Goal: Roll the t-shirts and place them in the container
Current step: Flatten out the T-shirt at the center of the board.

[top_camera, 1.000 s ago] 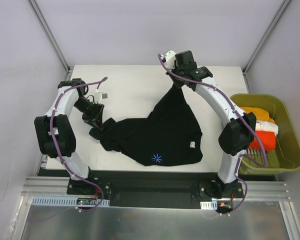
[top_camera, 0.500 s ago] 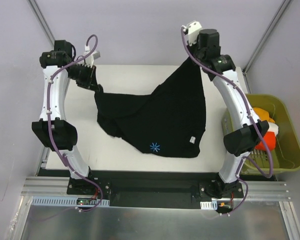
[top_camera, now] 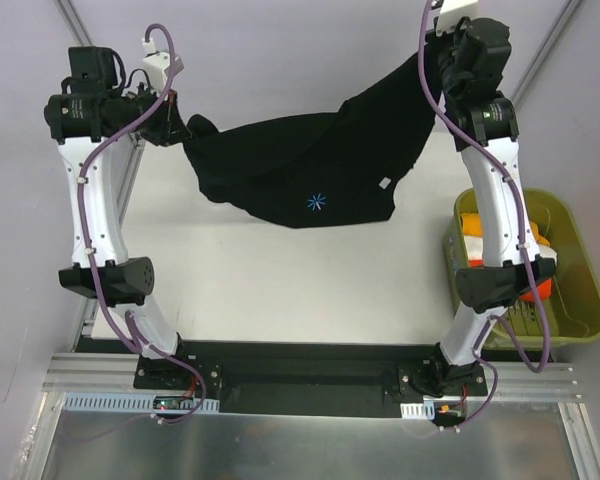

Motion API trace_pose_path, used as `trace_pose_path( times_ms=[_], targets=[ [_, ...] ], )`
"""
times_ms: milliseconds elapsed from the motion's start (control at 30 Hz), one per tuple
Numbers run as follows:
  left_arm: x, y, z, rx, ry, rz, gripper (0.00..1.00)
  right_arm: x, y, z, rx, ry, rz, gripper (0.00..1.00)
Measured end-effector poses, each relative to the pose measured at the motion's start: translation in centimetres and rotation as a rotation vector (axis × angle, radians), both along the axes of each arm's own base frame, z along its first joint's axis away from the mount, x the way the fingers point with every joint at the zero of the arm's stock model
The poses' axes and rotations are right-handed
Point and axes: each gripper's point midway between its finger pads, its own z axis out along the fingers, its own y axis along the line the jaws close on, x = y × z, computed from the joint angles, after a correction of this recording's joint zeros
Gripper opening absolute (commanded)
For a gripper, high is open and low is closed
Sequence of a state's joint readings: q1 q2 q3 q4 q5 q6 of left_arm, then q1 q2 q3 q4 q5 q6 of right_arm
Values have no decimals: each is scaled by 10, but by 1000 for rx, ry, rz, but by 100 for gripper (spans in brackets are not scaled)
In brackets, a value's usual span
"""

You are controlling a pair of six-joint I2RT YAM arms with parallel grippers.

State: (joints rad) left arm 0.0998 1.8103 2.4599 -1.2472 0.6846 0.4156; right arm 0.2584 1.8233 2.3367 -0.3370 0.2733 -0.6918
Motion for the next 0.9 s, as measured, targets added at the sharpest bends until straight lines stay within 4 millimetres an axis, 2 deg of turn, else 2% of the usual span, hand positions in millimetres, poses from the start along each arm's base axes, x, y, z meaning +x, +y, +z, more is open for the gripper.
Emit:
trace_pose_path(
  times_ms=[100,167,233,300,400,433,467,533,567,600,667,700,767,800,867,900],
  targets=[
    [-13,-2,0,-7,3,-2,0,-10,3,-1,0,1,24,0],
    [-23,-4,-7,-11,32,-10,0,-27,7,-17,-9,46,55,1],
    [-33,-5,-23,-11,89,-25,0,-47,11,-40,-18,100,86,1],
    [-43,-7,-45,-17,173,-38,0,-78,21,-77,-28,191,139,1],
    [-56,-10,-92,-38,339,-61,1,-127,40,-139,-51,337,239,0],
    [-60,-11,-109,-46,403,-64,2,-139,45,-156,-59,380,263,1],
    [-63,-11,-125,-51,461,-64,6,-151,50,-173,-65,425,289,1],
    [-64,-9,-154,-55,564,-58,11,-161,56,-199,-69,500,308,1],
    [-61,-7,-167,-50,603,-50,12,-161,56,-209,-69,532,301,1],
    [-57,-6,-176,-50,632,-41,18,-156,57,-219,-69,560,286,1],
    [-39,1,-202,-29,693,-13,25,-141,56,-238,-63,611,255,1],
    [-26,5,-216,-16,710,7,38,-133,56,-250,-58,641,240,1],
    [2,14,-242,16,738,51,42,-107,52,-279,-42,714,190,0],
    [15,19,-254,33,741,78,49,-93,51,-293,-34,748,164,1],
    [33,28,-271,67,739,125,53,-64,48,-314,-18,789,121,1],
    [36,32,-276,83,741,146,62,-52,47,-322,-12,800,106,1]
  ],
)
